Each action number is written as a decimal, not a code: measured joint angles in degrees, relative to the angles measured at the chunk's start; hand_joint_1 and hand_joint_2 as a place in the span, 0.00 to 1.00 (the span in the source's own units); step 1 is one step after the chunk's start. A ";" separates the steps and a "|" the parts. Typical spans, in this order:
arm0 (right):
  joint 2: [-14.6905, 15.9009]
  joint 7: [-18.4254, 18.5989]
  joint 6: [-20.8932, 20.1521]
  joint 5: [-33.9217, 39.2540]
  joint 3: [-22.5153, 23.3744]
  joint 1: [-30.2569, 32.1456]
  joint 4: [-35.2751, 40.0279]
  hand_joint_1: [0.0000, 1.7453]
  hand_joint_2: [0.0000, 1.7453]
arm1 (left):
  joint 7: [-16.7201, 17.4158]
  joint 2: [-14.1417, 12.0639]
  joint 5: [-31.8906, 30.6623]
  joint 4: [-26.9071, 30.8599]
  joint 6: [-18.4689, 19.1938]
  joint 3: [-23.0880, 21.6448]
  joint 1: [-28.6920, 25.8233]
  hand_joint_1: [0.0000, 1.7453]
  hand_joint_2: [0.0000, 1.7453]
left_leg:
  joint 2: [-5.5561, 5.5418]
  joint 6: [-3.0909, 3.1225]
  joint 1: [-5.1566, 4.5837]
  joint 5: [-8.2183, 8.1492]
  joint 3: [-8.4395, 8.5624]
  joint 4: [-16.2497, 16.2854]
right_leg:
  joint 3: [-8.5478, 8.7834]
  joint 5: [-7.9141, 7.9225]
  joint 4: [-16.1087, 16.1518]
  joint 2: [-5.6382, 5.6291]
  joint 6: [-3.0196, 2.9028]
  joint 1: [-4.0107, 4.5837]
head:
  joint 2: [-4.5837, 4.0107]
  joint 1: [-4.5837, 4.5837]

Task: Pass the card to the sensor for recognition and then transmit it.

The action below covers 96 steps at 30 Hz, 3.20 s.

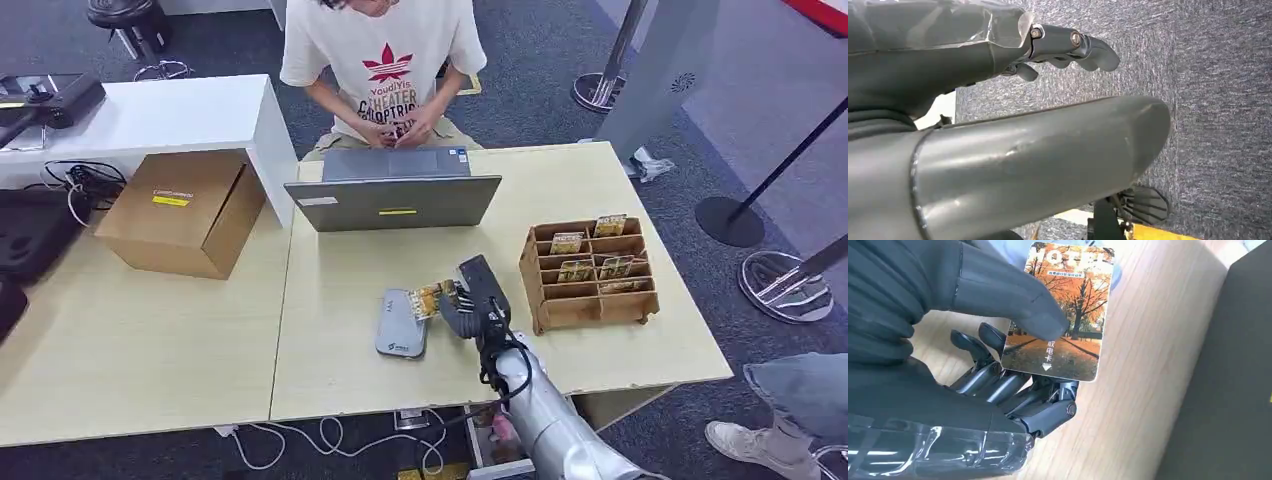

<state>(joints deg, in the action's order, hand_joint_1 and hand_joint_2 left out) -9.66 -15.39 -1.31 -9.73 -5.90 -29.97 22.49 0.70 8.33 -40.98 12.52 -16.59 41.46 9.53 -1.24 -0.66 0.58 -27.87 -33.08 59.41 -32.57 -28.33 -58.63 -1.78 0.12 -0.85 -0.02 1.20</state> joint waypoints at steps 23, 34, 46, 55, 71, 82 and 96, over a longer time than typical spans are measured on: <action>2.54 5.05 -7.85 -1.18 -0.04 -4.47 -1.66 1.00 1.00 | 0.41 0.00 -0.81 0.00 0.33 -0.11 0.73 0.00 0.00 | 0.00 0.00 0.00 0.00 0.00 0.00 | 0.00 0.00 -0.01 0.00 0.00 0.00 | 0.00 -0.02; 3.89 7.41 -8.74 -1.35 -0.04 -7.72 -2.75 1.00 1.00 | 0.22 0.00 -0.68 0.00 0.28 -0.11 0.69 0.00 0.00 | 0.00 0.00 0.00 0.00 -0.01 0.00 | 0.00 0.01 -0.01 0.00 0.00 0.00 | 0.00 0.00; 4.55 11.26 -12.07 -2.80 -1.09 -9.09 -4.28 1.00 1.00 | -0.02 -0.02 -0.83 0.00 0.26 -0.13 0.69 0.00 0.00 | 0.00 0.00 0.00 0.00 -0.01 0.00 | 0.00 0.01 -0.01 0.00 0.00 0.00 | 0.00 -0.02; 4.57 12.22 -13.42 -3.48 -2.45 -9.12 -5.07 1.00 1.00 | -0.02 -0.02 -0.83 0.00 0.33 -0.15 0.69 0.00 0.00 | -0.01 0.00 0.00 0.00 -0.02 0.00 | 0.01 0.01 -0.01 0.01 -0.01 0.00 | 0.00 -0.02; 4.39 13.03 -14.73 -3.06 -3.72 -9.10 -5.81 1.00 1.00 | -0.04 -0.02 -0.90 0.00 0.33 -0.35 0.70 0.00 0.00 | -0.01 0.00 0.00 0.00 -0.02 0.00 | 0.01 0.01 -0.01 0.01 -0.01 0.00 | 0.00 0.00; 4.41 13.42 -14.80 -2.40 -3.72 -9.12 -6.03 1.00 1.00 | -0.04 -0.04 -0.87 0.00 0.37 -0.37 0.70 0.00 0.00 | -0.01 0.00 0.00 0.00 -0.02 0.00 | 0.00 0.01 -0.01 0.01 -0.01 0.00 | 0.00 -0.02; 4.59 4.61 -8.83 -5.03 -4.85 -13.15 -3.87 1.00 1.00 | -0.96 -0.11 0.63 0.00 0.35 -0.35 0.55 0.00 0.00 | 0.00 -0.02 0.00 0.02 -0.03 0.01 | 0.01 0.02 -0.02 0.00 -0.01 0.00 | 0.00 -0.02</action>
<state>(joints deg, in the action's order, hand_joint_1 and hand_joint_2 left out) -5.07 -10.78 -10.14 -14.75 -10.75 -43.12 18.62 -0.26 8.22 -40.35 12.52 -16.24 41.11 10.08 -1.24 -0.68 0.58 -27.86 -33.11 59.41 -32.56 -28.31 -58.65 -1.78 0.11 -0.84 -0.02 1.18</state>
